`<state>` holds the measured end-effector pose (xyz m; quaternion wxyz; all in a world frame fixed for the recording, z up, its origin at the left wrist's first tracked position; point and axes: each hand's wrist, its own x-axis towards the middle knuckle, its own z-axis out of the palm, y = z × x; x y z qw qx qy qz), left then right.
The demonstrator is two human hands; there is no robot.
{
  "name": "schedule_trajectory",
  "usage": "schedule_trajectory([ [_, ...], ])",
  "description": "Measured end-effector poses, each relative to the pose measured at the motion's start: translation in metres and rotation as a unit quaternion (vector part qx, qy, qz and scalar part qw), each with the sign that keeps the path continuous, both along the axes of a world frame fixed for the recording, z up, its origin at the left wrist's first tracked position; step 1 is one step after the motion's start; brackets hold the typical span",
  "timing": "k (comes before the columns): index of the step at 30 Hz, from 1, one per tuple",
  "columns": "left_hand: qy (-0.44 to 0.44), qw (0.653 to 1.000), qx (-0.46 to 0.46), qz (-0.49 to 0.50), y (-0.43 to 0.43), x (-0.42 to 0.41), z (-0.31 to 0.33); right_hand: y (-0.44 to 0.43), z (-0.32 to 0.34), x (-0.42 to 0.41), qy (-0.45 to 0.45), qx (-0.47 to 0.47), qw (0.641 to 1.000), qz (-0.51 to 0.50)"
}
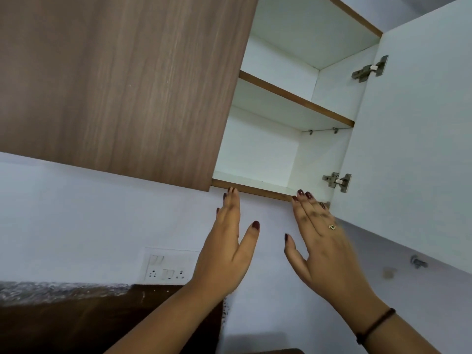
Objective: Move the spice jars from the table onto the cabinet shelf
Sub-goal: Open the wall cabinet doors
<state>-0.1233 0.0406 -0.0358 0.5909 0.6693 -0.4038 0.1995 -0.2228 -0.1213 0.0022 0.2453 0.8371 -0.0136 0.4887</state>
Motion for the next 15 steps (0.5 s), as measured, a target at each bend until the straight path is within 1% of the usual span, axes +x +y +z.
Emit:
schedule_trajectory([
  [3,-0.071,0.992,0.073,0.075,0.021,0.018,-0.001,0.016,-0.006,0.017,-0.012,0.026,0.999,0.015],
  [5,-0.139,0.979,0.107,0.106,0.032,0.026,0.003,0.024,-0.008,0.027,-0.023,0.018,0.999,0.022],
  [8,-0.240,0.946,0.148,0.158,0.043,0.038,0.015,0.032,-0.010,0.044,-0.035,-0.001,0.999,0.030],
  [11,-0.328,0.902,0.178,0.215,0.048,0.054,0.029,0.035,-0.013,0.063,-0.059,-0.002,0.998,0.034],
  [15,-0.382,0.856,0.220,0.270,0.051,0.077,0.054,0.038,-0.024,0.095,-0.092,0.054,0.992,0.063],
])
